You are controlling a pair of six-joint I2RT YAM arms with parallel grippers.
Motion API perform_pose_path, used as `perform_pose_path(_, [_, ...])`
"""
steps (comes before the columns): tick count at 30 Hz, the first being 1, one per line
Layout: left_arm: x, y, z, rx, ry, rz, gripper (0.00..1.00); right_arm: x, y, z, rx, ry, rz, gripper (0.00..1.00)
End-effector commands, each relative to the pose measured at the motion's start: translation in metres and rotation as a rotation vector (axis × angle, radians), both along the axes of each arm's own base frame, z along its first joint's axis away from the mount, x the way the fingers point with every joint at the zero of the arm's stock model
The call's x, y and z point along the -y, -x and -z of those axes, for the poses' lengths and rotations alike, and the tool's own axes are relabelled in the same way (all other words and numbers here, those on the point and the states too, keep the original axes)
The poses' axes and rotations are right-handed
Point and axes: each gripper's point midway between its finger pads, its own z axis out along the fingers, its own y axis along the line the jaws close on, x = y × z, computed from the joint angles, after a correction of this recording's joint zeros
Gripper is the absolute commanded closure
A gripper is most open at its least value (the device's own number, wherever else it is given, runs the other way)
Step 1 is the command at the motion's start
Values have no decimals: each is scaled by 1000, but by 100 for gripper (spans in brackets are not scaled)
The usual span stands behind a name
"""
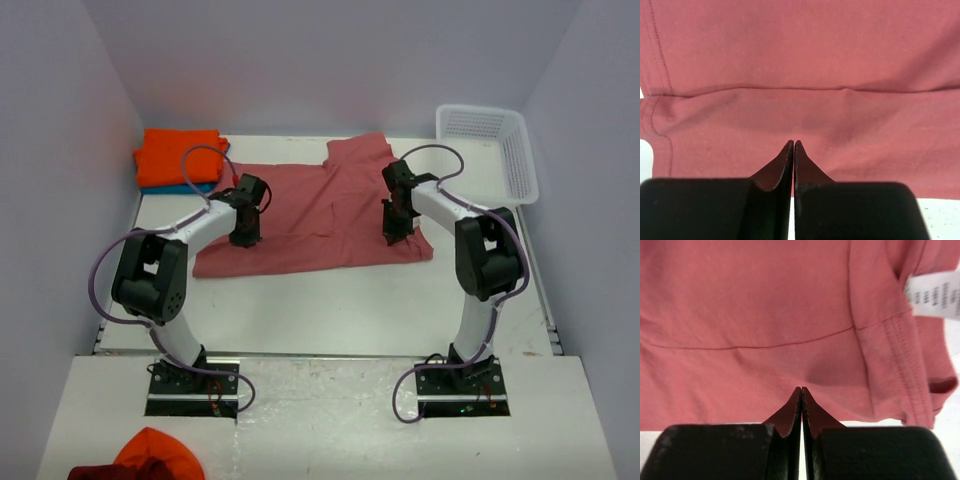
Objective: Fold and stack the t-shirts
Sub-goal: Fold the flattened tshirt in 1/3 of the way
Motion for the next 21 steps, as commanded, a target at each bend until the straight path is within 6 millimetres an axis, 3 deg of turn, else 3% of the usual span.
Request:
perform_pose_path(1, [-4,-10,-11,63,62,-51,100,-16,-3,-7,46,-43,13,100])
perform_pose_path(5, [-6,-6,0,30,101,-72,100,-16,1,5,15,-32,24,100])
perform_pose_path(11, [-28,6,20,-25,116,-177,100,-16,8,21,-37,-28,43,100])
perform_pose_path(17, [-37,18,34,-64,144,-228,100,-13,22,47,-109,-11,63,100])
perform_pose_path(21, [-36,25,43,-89,164,-248,100,-18,29,53,-125,-42,64,100])
